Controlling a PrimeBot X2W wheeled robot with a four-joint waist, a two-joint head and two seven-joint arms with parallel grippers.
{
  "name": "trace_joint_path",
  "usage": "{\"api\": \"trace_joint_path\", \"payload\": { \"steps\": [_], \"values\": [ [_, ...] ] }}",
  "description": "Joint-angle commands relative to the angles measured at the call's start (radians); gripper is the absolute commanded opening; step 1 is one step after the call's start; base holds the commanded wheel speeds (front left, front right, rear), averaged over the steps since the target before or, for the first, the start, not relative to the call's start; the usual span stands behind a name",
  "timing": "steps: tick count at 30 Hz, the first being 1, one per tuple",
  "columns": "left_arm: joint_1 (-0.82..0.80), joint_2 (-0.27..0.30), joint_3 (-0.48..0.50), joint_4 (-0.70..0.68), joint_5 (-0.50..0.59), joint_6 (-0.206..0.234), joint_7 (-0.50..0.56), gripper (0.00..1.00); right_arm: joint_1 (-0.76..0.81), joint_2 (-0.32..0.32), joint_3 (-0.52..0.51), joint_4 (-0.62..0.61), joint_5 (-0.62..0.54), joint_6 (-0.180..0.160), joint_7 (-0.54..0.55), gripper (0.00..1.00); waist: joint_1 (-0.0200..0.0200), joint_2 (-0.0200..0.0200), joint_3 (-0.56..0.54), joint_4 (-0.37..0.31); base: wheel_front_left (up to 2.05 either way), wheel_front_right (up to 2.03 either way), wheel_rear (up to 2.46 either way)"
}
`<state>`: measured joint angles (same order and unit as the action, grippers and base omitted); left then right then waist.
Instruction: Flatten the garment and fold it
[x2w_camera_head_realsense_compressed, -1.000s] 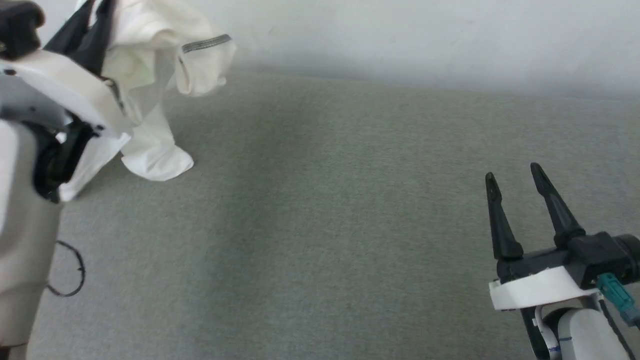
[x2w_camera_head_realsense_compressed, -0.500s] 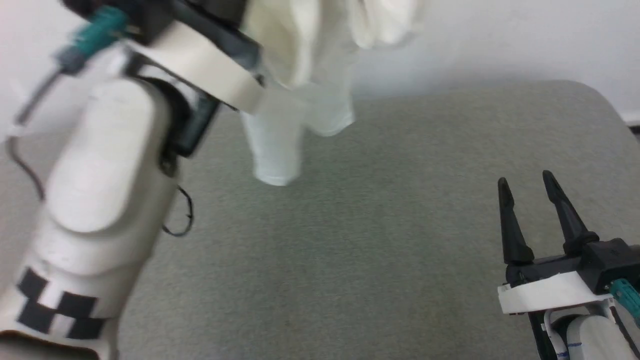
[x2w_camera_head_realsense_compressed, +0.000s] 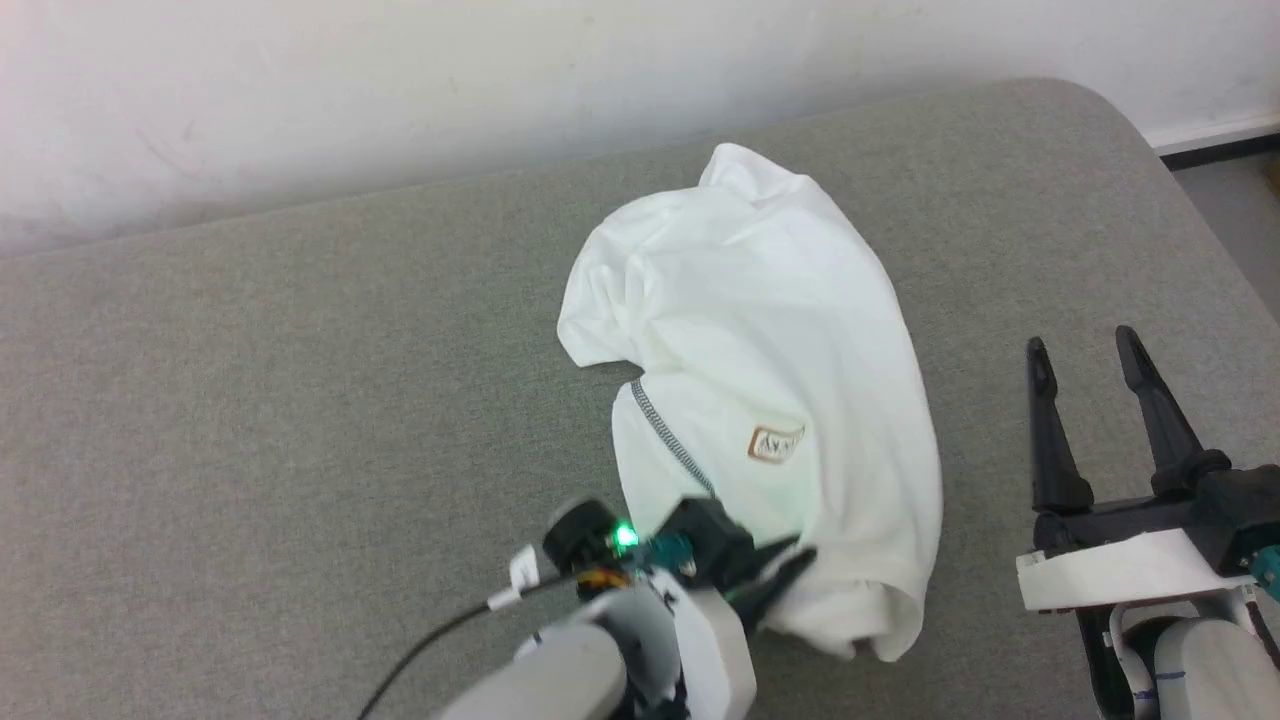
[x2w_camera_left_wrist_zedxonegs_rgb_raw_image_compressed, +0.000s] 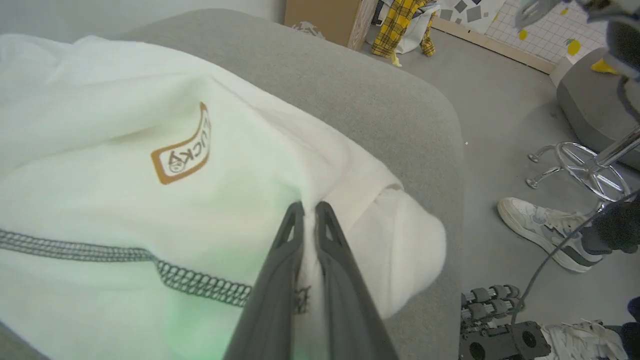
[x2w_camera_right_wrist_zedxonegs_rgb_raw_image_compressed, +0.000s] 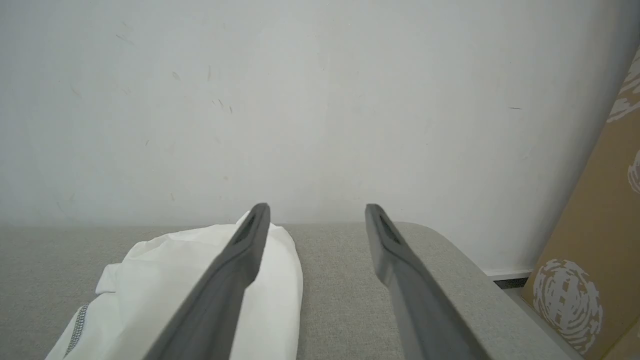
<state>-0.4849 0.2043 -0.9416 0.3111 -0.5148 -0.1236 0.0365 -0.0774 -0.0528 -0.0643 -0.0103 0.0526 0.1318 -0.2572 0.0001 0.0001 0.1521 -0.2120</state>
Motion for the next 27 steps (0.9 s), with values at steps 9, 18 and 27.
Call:
{"api": "trace_joint_path", "payload": {
  "steps": [9, 18, 27],
  "values": [
    [0.042, -0.041, -0.01, 0.079, -0.031, 0.009, -0.13, 1.0, 0.016, 0.003, 0.004, 0.043, -0.045, -0.001, -0.005, 1.0, -0.0001, -0.0001, -0.065, 0.079, 0.0, 0.0, 0.0],
    [0.054, 0.021, 0.171, 0.014, -0.078, 0.121, -0.267, 1.0, 0.081, 0.003, 0.013, 0.051, -0.078, -0.001, -0.005, 1.0, -0.0001, -0.0001, -0.157, 0.158, 0.0, 0.0, 0.0],
    [0.23, 0.149, 0.443, -0.164, 0.002, 0.271, -0.298, 1.0, 0.138, -0.003, 0.041, 0.01, -0.031, -0.001, -0.005, 1.0, -0.0001, -0.0001, -0.19, 0.21, 0.0, 0.0, 0.0]
  ]
}}
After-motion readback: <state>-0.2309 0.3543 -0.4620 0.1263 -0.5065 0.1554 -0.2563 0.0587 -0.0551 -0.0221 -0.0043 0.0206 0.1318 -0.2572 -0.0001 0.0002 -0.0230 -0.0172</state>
